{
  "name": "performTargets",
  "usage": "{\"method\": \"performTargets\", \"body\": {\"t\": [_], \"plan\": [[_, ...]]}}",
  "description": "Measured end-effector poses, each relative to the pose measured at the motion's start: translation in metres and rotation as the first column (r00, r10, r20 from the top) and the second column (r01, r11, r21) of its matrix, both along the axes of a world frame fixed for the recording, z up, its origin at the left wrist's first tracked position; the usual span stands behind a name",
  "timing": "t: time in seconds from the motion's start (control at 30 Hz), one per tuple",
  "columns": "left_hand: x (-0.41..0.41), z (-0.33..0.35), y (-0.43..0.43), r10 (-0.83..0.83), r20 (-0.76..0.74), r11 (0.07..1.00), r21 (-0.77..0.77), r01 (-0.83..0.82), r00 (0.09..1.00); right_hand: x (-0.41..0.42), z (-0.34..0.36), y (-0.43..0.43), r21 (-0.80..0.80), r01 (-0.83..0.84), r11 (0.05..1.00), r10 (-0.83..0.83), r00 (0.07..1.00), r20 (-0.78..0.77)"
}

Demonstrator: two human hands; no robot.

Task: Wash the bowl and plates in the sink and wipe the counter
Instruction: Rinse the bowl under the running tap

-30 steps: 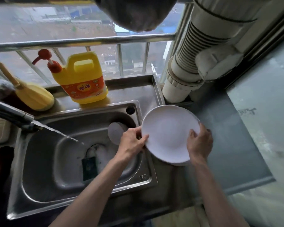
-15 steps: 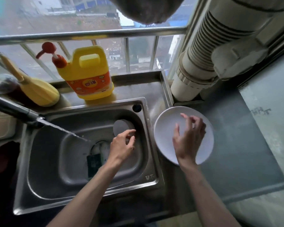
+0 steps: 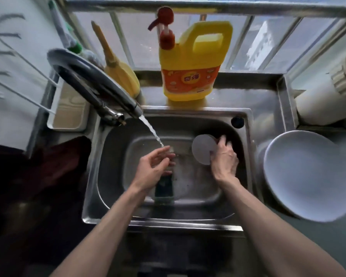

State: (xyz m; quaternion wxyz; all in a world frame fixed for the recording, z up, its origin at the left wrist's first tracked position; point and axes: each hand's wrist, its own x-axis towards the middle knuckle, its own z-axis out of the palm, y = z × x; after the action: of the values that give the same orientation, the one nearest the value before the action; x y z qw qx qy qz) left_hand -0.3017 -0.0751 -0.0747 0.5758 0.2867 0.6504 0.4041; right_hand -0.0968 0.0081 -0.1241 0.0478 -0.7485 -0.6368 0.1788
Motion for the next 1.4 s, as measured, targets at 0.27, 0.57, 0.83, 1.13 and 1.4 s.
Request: {"method": "performTargets", "body": {"t": [0.27, 0.57, 0.83, 1.13, 1.4], "plan": [[-0.025, -0.019, -0.001, 0.008, -0.181, 0.998, -0.058, -0.019, 0.984, -0.003, -0.002, 0.005, -0.043, -0.215, 0.976, 0.219, 0.946, 0.239], [-0.043, -0.031, -0.016, 0.04, -0.155, 0.991, -0.122, -0.059, 0.987, -0.012, 0.006, 0.0, 0.005, -0.238, 0.971, 0.23, 0.945, 0.233], [-0.039, -0.025, -0.01, 0.126, -0.054, 0.985, -0.113, -0.131, 0.991, -0.062, 0.026, -0.007, 0.165, -0.26, 0.951, 0.296, 0.919, -0.26], [-0.061, -0.017, -0.015, 0.126, -0.154, 0.99, 0.085, -0.114, 0.98, -0.098, 0.048, -0.037, 0.068, -0.245, 0.967, 0.228, 0.716, -0.66], [-0.06, 0.002, -0.017, 0.156, -0.696, 0.941, 0.321, 0.109, 0.701, -0.105, 0.049, -0.04, 0.035, -0.293, 0.955, 0.253, 0.752, -0.609]]}}
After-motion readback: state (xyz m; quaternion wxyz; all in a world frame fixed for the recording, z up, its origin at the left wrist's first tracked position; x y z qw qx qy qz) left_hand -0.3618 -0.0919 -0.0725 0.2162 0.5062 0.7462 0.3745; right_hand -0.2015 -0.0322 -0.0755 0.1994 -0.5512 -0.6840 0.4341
